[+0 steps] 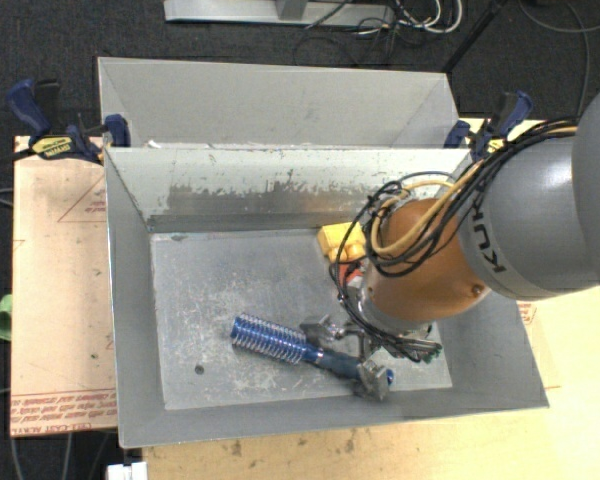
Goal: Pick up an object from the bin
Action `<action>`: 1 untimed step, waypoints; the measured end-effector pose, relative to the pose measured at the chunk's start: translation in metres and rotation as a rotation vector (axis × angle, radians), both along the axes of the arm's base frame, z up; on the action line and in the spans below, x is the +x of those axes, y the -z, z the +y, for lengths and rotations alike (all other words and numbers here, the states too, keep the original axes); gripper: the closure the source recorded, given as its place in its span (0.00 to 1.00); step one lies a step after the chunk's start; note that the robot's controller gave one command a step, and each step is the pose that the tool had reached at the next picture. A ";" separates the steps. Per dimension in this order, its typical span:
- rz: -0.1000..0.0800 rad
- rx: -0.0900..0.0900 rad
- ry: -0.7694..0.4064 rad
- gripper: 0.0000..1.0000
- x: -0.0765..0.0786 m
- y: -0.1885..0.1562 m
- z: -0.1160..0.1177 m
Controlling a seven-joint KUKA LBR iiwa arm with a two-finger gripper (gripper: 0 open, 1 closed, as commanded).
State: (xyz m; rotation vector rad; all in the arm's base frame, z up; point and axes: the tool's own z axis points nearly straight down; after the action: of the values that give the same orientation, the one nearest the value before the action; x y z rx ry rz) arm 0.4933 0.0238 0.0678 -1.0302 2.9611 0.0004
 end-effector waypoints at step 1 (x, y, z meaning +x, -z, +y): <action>0.004 -0.001 -0.001 1.00 -0.001 -0.002 0.000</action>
Offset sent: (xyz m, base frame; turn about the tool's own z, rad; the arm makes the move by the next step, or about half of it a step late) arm 0.0000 0.0000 0.0000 0.0000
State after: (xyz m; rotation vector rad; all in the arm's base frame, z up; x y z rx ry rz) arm 0.4924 0.0243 0.0698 -1.0326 2.9650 0.0016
